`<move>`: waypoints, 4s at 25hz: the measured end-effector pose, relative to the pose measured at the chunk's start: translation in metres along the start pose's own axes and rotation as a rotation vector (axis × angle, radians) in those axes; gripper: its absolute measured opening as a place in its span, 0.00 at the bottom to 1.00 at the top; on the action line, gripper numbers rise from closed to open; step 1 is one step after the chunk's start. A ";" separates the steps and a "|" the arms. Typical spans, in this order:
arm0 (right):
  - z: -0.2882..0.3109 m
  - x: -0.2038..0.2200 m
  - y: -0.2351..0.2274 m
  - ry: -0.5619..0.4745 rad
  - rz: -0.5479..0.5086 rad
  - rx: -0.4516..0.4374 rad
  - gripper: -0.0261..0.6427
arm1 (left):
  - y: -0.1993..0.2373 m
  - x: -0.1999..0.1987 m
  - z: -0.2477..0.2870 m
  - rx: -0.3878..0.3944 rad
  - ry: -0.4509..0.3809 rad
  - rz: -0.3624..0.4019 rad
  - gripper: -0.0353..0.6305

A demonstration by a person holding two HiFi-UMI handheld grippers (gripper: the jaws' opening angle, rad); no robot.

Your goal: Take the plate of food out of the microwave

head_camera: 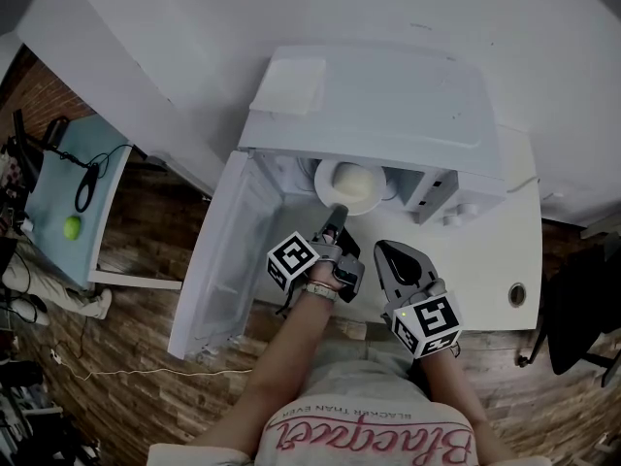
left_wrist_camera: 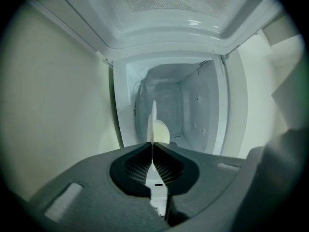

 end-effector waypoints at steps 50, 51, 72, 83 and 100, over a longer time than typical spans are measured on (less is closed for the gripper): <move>-0.046 -0.039 0.063 -0.034 -0.020 0.042 0.06 | -0.034 -0.009 -0.088 0.025 0.003 -0.039 0.07; -0.046 -0.041 0.063 -0.035 -0.021 0.040 0.06 | -0.035 -0.009 -0.090 0.024 0.001 -0.038 0.07; -0.041 -0.075 0.065 -0.089 -0.060 -0.001 0.06 | -0.086 -0.016 -0.126 0.040 -0.027 -0.033 0.07; -0.042 -0.091 0.063 -0.132 -0.084 -0.004 0.06 | -0.120 -0.011 -0.137 0.063 0.000 -0.028 0.07; -0.052 -0.121 0.053 -0.226 -0.138 0.019 0.06 | -0.165 -0.003 -0.140 0.155 0.028 -0.042 0.07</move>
Point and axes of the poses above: the fingertips, and each gripper's own axes: z forward along the fingers, y to its left, x out of its underside, the point moved 9 cm from there along -z, backward along the fingers, and after that the axes turned 15 degrees about -y, right-handed, at the moved point
